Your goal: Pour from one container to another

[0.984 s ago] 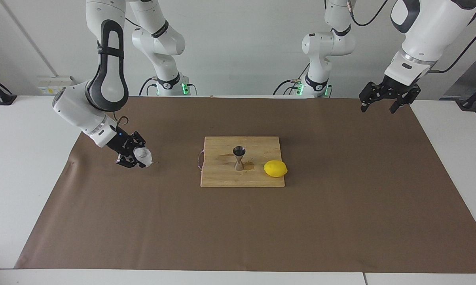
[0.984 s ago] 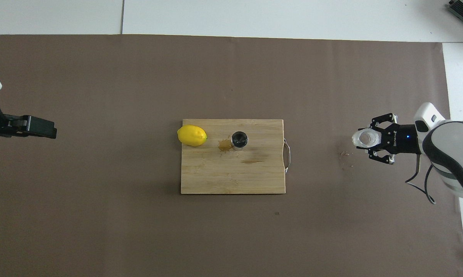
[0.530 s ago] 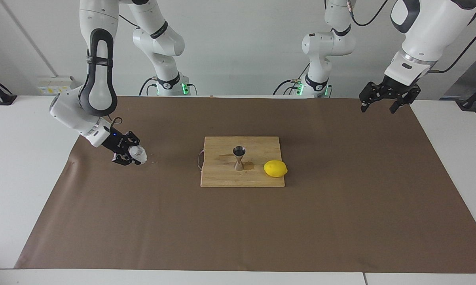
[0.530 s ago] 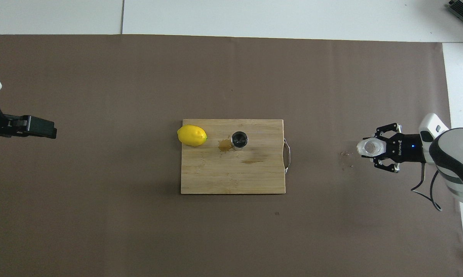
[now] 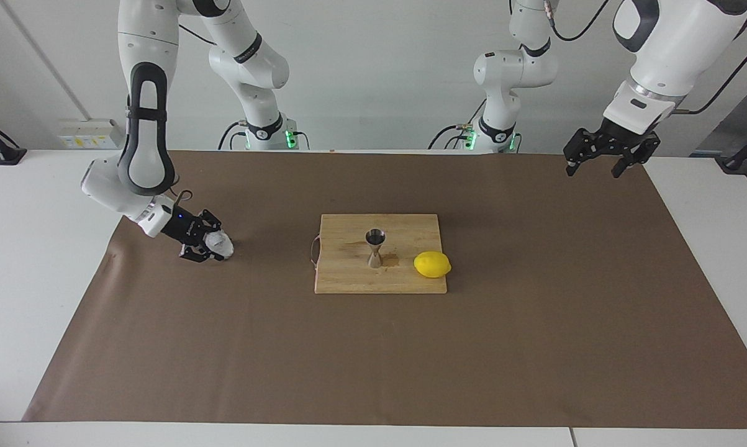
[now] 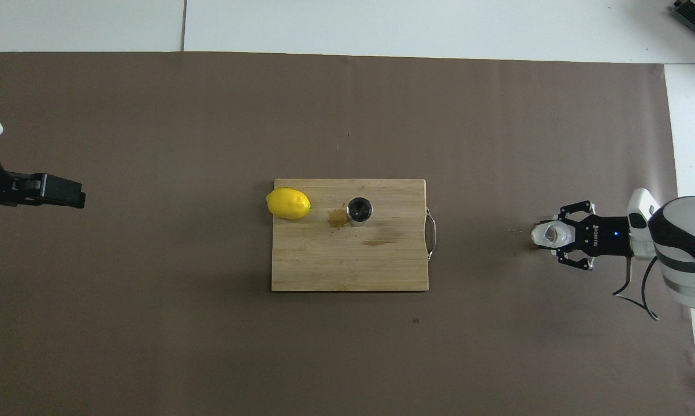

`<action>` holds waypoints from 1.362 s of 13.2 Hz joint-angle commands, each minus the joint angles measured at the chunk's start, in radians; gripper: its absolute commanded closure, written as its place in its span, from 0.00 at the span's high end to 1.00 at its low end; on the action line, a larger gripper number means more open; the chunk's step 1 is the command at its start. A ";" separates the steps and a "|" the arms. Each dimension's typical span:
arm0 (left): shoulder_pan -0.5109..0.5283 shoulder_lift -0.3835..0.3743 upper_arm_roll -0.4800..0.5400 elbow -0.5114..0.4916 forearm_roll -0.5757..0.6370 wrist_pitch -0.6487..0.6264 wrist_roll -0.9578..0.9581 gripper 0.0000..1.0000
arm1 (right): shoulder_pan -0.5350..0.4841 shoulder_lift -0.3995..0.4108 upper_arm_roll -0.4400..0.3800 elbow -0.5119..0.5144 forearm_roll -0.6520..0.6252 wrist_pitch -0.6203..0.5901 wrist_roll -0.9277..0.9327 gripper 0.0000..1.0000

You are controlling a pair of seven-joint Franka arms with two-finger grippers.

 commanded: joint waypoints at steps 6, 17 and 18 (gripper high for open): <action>0.004 -0.007 -0.004 -0.011 0.017 0.001 -0.011 1.00 | -0.012 -0.140 0.004 0.005 0.018 -0.101 0.192 1.00; 0.004 -0.007 -0.004 -0.011 0.017 0.001 -0.011 1.00 | 0.112 -0.324 0.017 0.176 -0.500 -0.119 1.116 1.00; 0.004 -0.007 -0.004 -0.011 0.015 0.001 -0.011 1.00 | 0.128 -0.321 0.017 0.217 -0.561 -0.145 1.246 1.00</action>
